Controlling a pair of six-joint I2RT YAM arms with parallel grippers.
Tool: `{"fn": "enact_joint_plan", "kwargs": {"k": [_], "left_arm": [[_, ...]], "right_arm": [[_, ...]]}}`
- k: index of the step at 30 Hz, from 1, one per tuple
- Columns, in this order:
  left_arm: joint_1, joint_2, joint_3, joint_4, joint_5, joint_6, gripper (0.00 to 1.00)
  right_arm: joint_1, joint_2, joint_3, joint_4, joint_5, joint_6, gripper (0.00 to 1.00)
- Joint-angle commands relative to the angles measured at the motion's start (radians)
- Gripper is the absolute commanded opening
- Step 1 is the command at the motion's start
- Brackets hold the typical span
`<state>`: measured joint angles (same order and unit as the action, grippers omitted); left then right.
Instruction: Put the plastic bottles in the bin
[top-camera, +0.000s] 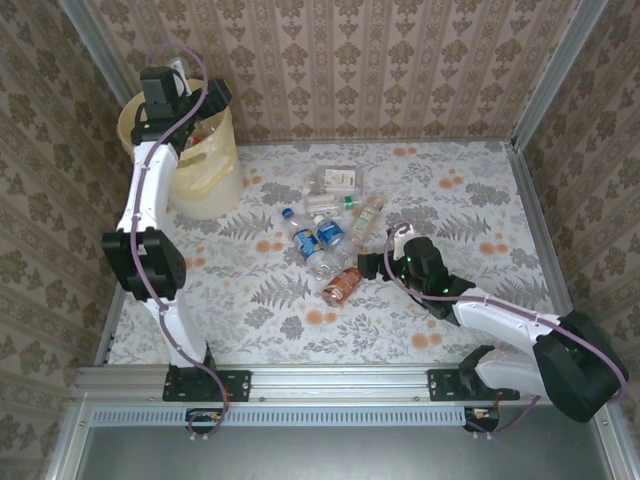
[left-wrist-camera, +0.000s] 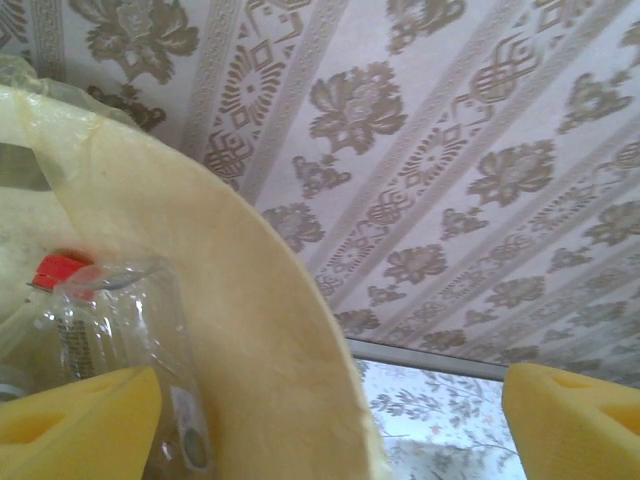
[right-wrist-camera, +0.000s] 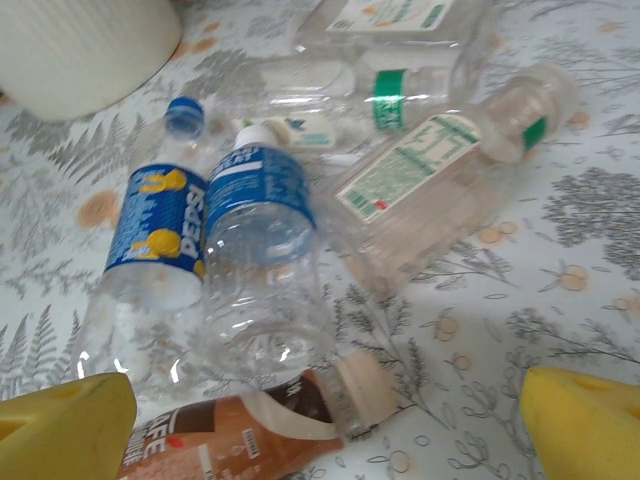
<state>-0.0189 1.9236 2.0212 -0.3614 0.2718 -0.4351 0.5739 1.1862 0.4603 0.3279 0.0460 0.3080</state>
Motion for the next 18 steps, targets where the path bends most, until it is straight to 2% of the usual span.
{"fn": "enact_joint_plan", "kwargs": {"k": [1,4,8,12,18], "left_arm": [[-0.011,-0.084,-0.052,0.044,0.058,-0.036,0.93],[-0.022,-0.128,-0.111,0.058,0.07,-0.042,0.96],[-0.033,-0.191,-0.196,0.073,0.07,-0.048,0.99],[-0.036,-0.264,-0.305,0.116,0.054,-0.07,1.0],[-0.037,-0.348,-0.421,0.143,0.01,-0.069,1.0]], "right_arm": [[0.02,0.029,0.055,-0.034,-0.038,-0.039,1.0],[0.067,0.051,0.1,-0.129,0.064,0.074,1.0],[0.143,0.099,0.205,-0.41,0.196,0.295,1.0],[0.256,0.119,0.265,-0.512,0.312,0.291,1.0],[0.297,0.256,0.34,-0.58,0.237,0.188,1.0]]}}
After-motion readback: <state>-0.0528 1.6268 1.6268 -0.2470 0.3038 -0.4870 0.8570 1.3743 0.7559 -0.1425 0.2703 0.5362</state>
